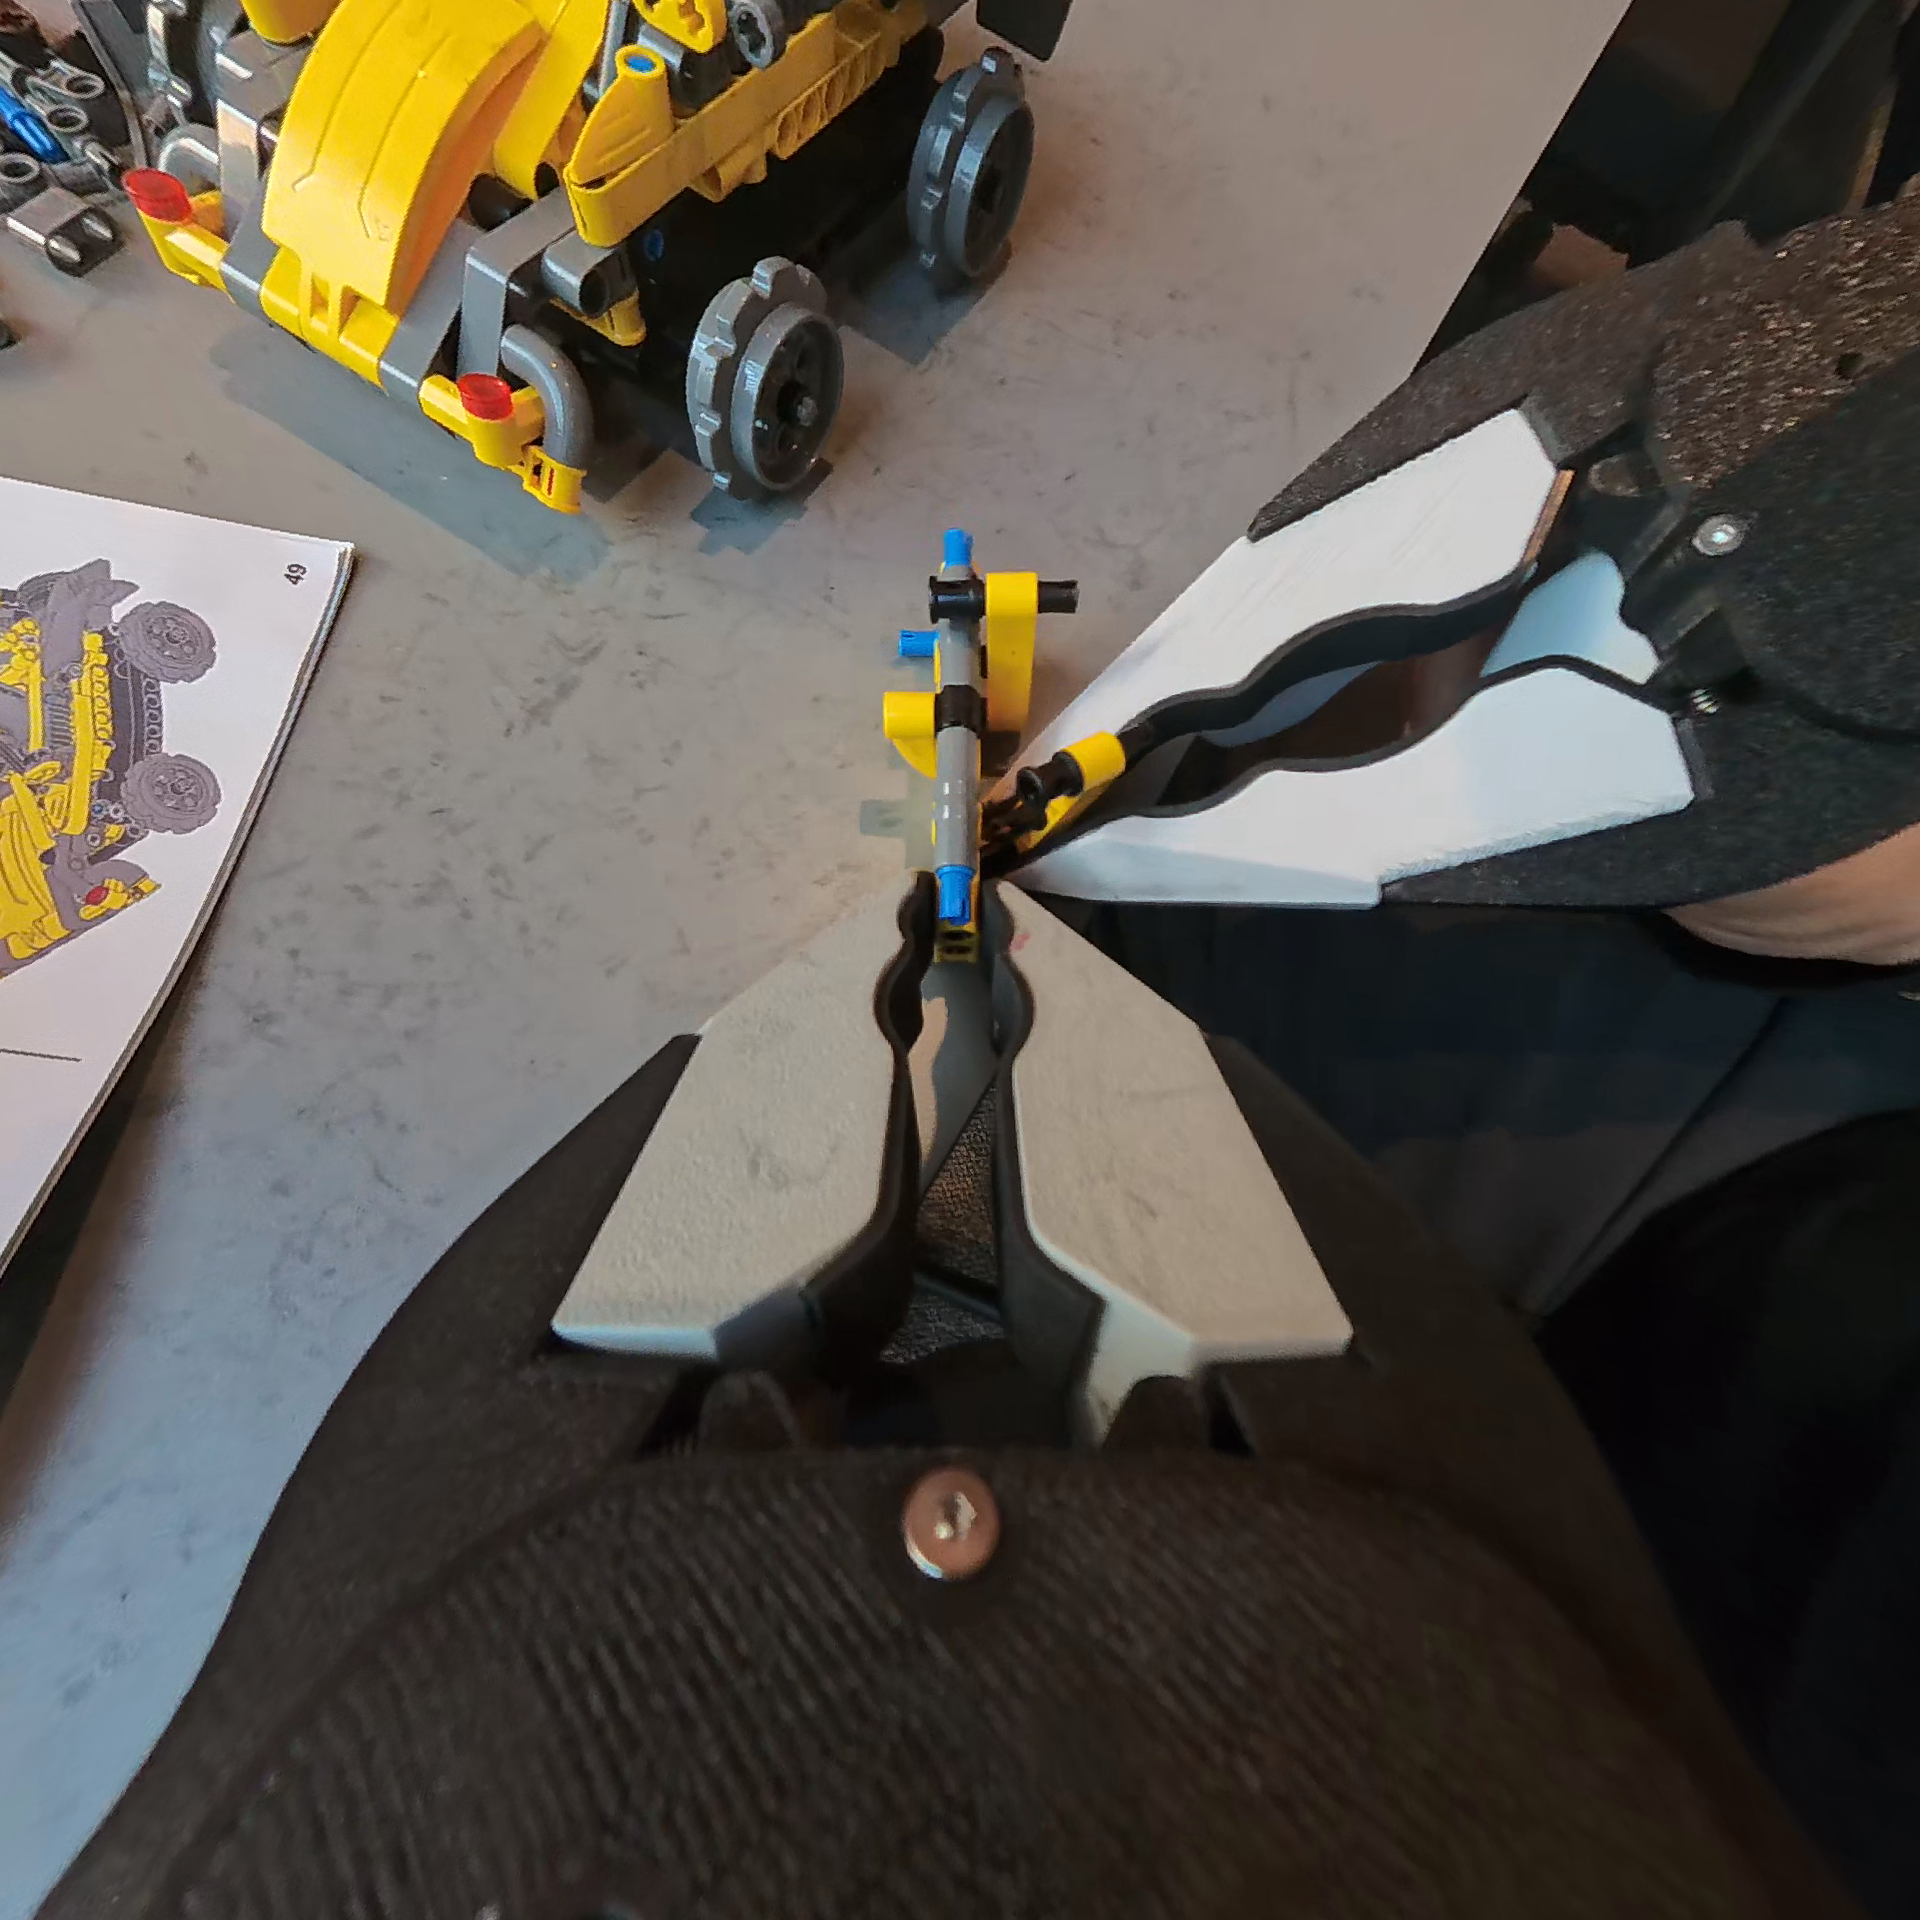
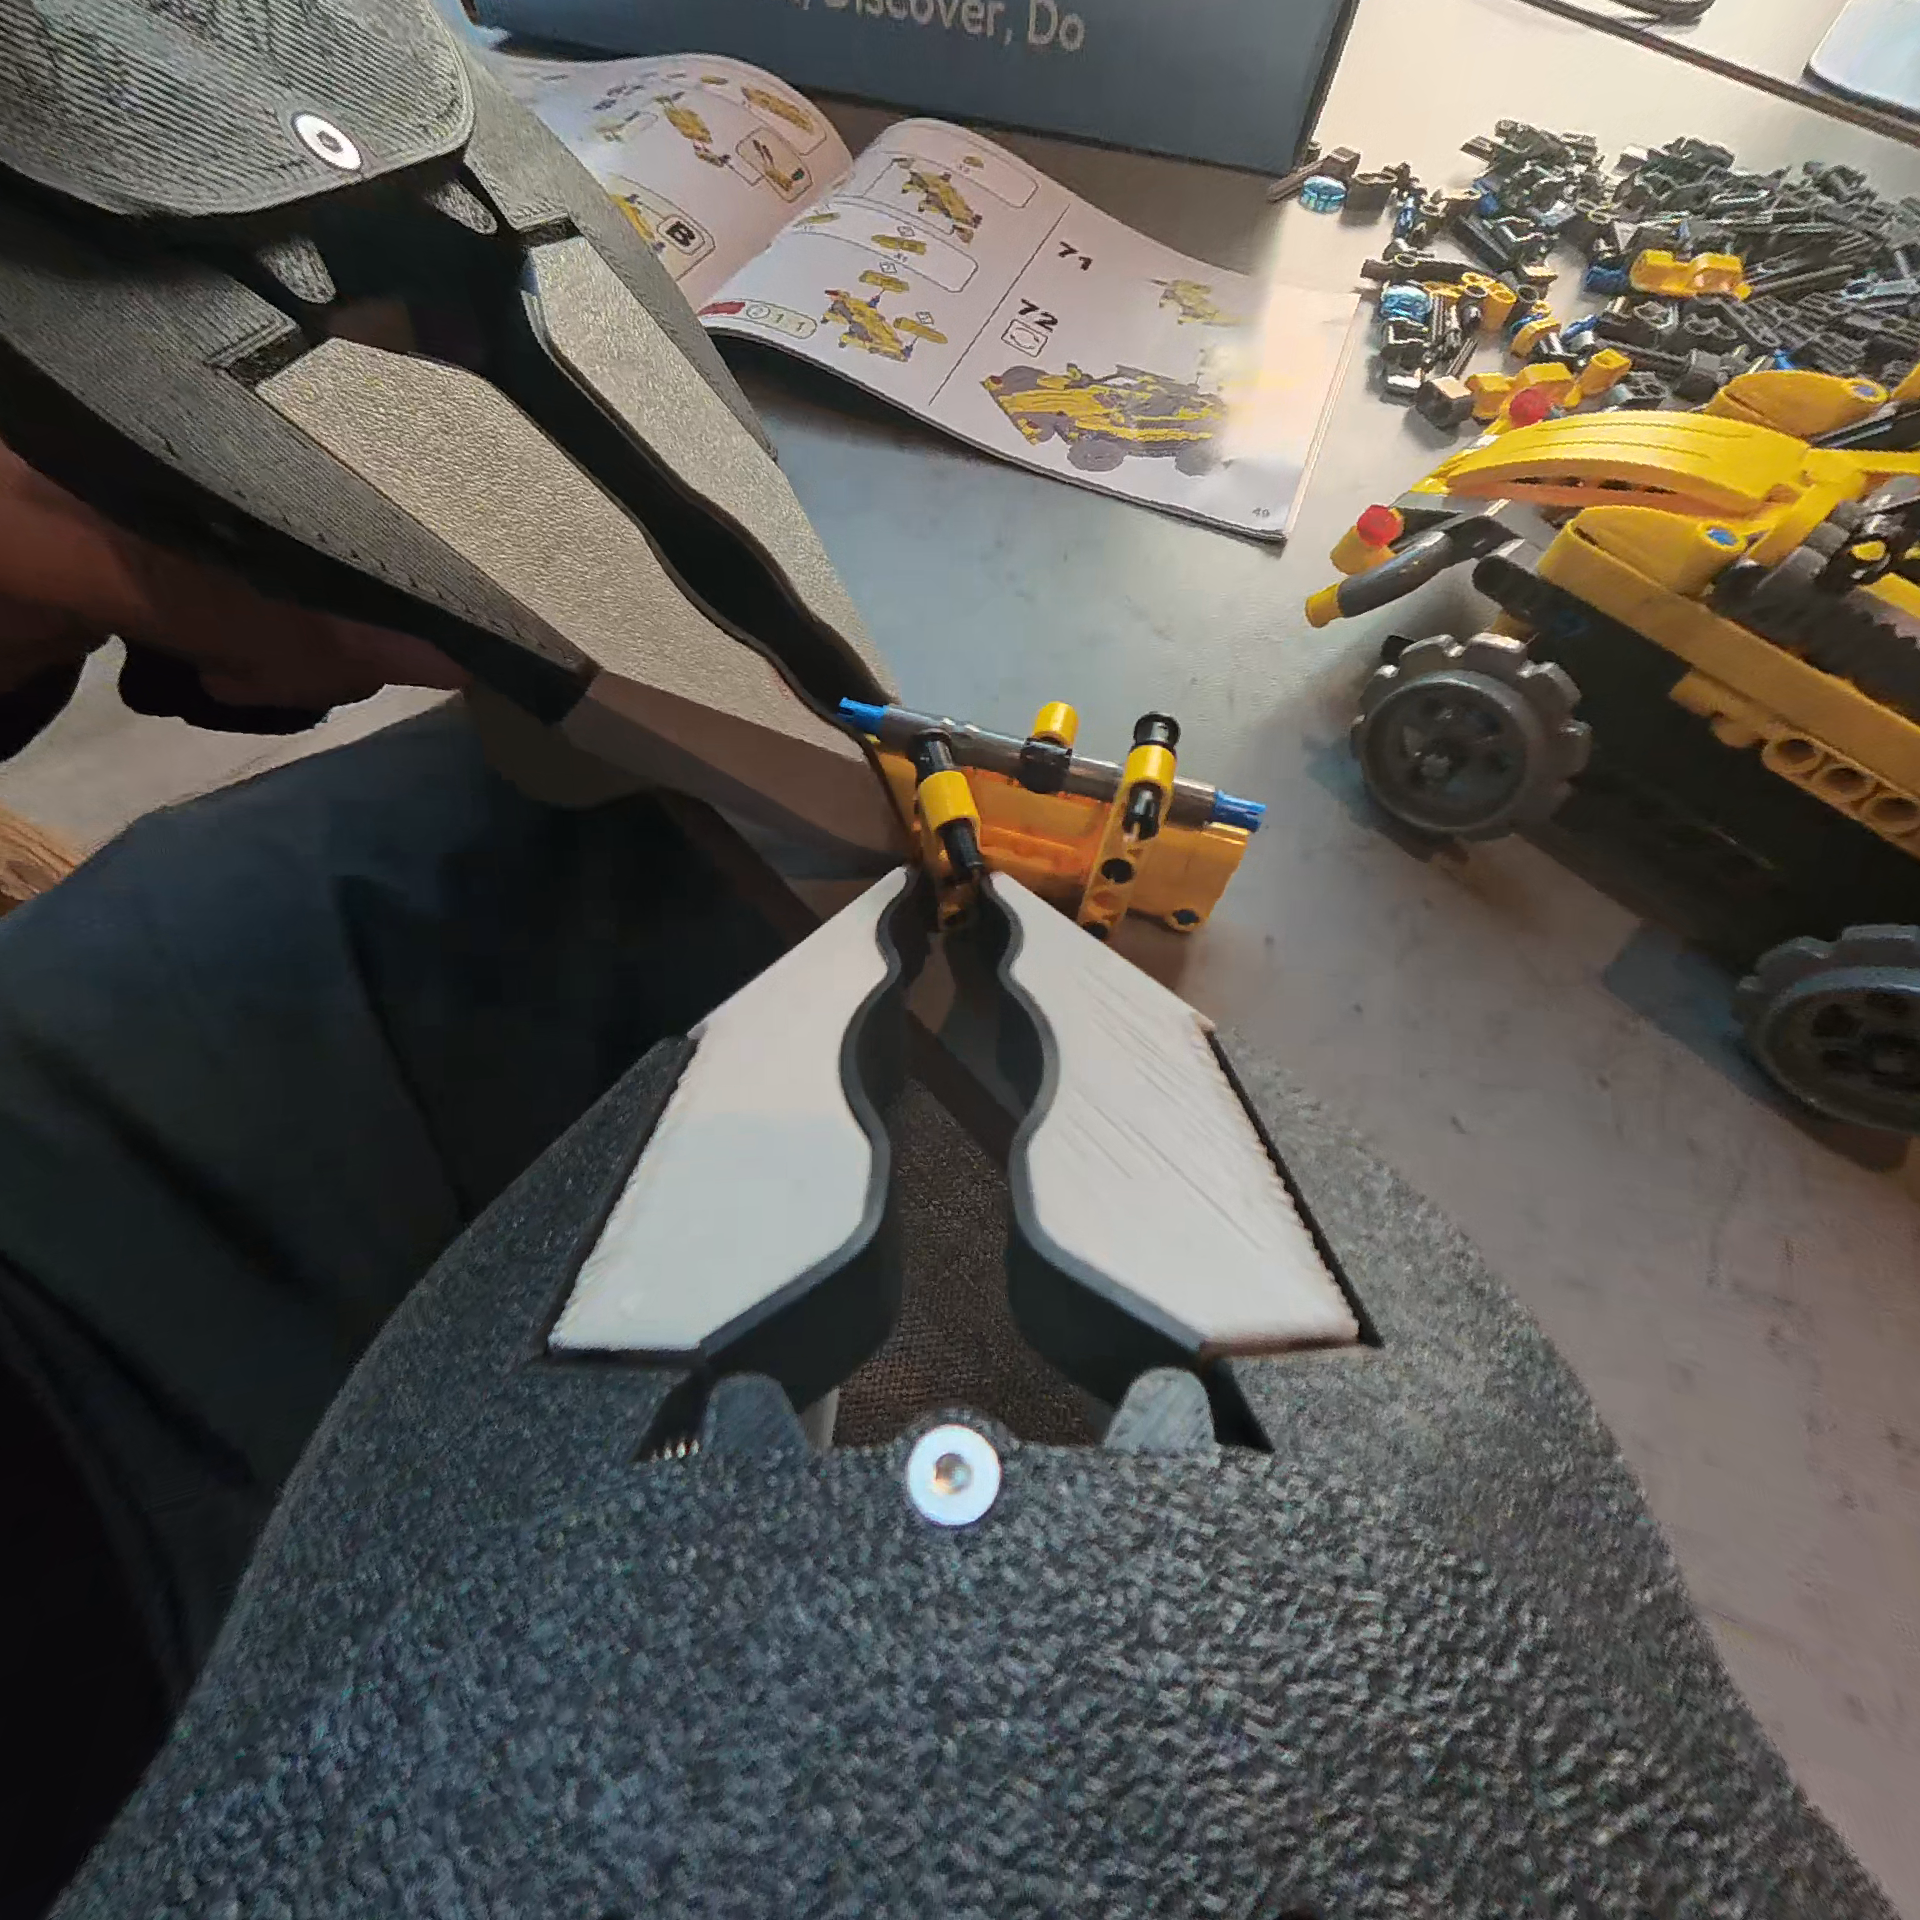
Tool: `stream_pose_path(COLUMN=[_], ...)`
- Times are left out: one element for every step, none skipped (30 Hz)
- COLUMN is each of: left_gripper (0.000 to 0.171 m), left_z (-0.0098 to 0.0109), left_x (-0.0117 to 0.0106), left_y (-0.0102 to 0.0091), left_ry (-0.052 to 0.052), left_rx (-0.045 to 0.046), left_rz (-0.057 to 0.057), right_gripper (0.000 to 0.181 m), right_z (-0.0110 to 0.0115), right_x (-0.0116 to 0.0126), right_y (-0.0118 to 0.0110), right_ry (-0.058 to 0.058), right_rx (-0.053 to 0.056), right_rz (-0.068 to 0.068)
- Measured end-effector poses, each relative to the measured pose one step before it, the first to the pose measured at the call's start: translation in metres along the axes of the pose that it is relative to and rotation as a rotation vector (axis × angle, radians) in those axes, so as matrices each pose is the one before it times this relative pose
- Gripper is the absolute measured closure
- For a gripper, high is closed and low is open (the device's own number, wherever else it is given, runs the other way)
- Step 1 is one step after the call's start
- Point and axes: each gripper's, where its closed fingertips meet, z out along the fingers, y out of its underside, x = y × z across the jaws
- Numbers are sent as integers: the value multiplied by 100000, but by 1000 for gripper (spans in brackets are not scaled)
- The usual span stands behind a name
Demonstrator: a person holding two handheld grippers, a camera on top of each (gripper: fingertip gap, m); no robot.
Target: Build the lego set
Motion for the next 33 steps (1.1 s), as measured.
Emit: stream_pose_path(left_gripper=[167,167,167,167,167,167,167,167,167,167,167,167,167,167,166,167,167,167,167,167,166,166,166,167,166,166,166,166,166,167,166,166,166], left_z=[6,-3,-8,-13,-9,0,10,2,2,7,-3,-5,-4,-3,-7,-14,1,-1,6,26,3,-18,-16,-18,0,5,7,-15,5,32,40,11,3], left_x=[-20,-17,-18,-6,8,7,10,7,20,19,10,-24,-16,5,9,22,11,2,-5,19,-2,-2,15,15,37,24,-4,-21,-16,-12,-14,-12,-13], left_y=[-6,-7,-5,1,-21,-12,2,-4,2,15,3,3,6,6,9,19,-8,-45,-4,15,-16,-36,-39,-47,-39,-15,15,41,82,71,54,12,6], left_ry=[-181,28,244,431,410,181,73,-2,-29,22,-41,-150,-61,90,112,-96,-389,-650,-686,-699,-961,-978,-497,141,510,378,-22,-275,-182,142,514,583,186], left_rx=[48,44,-44,23,129,39,2,28,-13,-86,12,126,32,-8,41,161,437,715,346,-114,-229,-263,-172,119,331,264,-9,-442,-669,-478,-90,361,273], left_rz=[121,-98,-276,-461,-483,-237,-140,-108,-145,-169,-112,-234,-398,-507,-300,-146,-164,28,363,814,1288,1504,977,136,-477,-794,-428,228,349,-17,-648,-822,-152], right_gripper=[173,173,173,174,174,173,173,173,173,173,173,174,174,174,174,174,174,174,174,174,174,173,174,173,173,174,174,174,173,173,173,173,173], right_z=[8,10,20,1,-9,5,-12,-1,-9,-10,-5,14,18,9,-8,-13,-10,-12,-5,-3,-1,-8,-17,-21,-34,-13,4,22,30,27,9,20,11], right_x=[7,-14,-50,-45,-28,-15,-2,5,-3,-13,3,-4,-5,-4,-23,-33,-15,-2,-3,0,7,-20,-7,-19,-13,-6,18,1,23,40,31,8,7], right_y=[-20,-31,-6,10,4,0,-12,-1,8,2,7,-2,-9,2,2,10,-2,-24,-16,-13,-15,-17,-14,-15,-6,0,-4,7,21,18,4,-25,-34], right_ry=[427,359,-276,-852,-1161,-1046,-722,-287,98,66,-93,-240,-209,6,61,-155,-630,-1354,-1770,-1639,-1253,-1250,-1306,-1626,-1783,-948,568,1819,2615,3512,3085,2035,1797], right_rx=[-257,574,1143,1186,654,-5,-363,160,607,559,109,-375,-768,-794,-438,-56,34,146,246,213,235,235,435,659,823,944,427,-390,-971,-638,36,801,1171], right_rz=[-866,199,1708,2300,2593,1894,1368,1058,769,757,772,1049,943,722,551,1579,2305,3442,3640,3301,2678,2770,2682,3457,3356,1416,-925,-2665,-4552,-5326,-4074,-3045,-3546])
